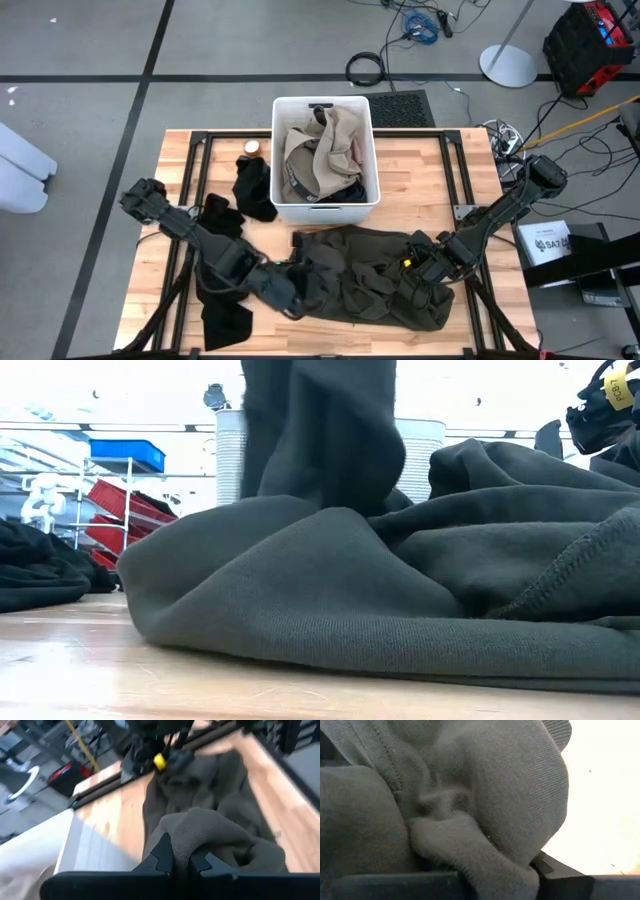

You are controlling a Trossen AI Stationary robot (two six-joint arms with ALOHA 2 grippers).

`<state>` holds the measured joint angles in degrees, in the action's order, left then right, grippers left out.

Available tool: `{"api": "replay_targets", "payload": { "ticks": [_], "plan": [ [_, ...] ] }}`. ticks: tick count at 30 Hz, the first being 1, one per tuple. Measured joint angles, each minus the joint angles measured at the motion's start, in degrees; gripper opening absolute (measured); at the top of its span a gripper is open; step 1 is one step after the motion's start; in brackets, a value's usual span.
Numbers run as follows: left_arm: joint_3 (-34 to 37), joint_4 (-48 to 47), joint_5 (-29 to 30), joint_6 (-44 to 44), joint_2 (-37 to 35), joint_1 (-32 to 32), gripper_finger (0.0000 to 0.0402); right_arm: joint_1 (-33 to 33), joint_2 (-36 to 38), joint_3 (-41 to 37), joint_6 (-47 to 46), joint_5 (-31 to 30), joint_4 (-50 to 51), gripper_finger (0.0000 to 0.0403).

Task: Fold laundry
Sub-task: Fold the black jacket into the white laundry bin

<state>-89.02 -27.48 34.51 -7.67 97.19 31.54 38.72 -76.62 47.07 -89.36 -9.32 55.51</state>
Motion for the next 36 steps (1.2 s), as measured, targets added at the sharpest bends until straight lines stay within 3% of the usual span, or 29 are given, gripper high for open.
{"api": "replay_targets", "payload": {
  "ticks": [4, 7, 16, 20, 28, 36],
  "plan": [
    [0.3, 8.6, -4.1, -1.5, 2.7, -3.0, 0.001, 0.0, 0.0, 0.0, -0.2, 0.0, 0.0, 0.0077],
    [0.3, 9.1, -4.8, 3.8, 4.2, -4.5, 0.001, 0.0, 0.0, 0.0, -0.5, 0.0, -0.2, 0.0077],
    [0.3, -16.3, -6.9, 20.5, 8.8, -5.7, 0.001, 0.0, 0.0, 0.0, 0.0, 0.0, -0.7, 0.0077],
    [0.4, -16.9, -7.6, 20.2, 12.8, -5.7, 0.0011, 0.0, 0.0, 0.0, 0.0, -0.9, -0.9, 0.0077],
    [0.4, -3.2, -10.3, 9.6, 20.4, -5.7, 0.0023, 0.0, 0.0, 0.0, 0.1, -2.4, -1.4, 0.0077],
    [0.3, -2.4, -10.3, 9.7, 21.3, -6.2, 0.0026, 0.0, 0.0, 0.0, 0.3, -2.7, -1.6, 0.0077]
  ]
}}
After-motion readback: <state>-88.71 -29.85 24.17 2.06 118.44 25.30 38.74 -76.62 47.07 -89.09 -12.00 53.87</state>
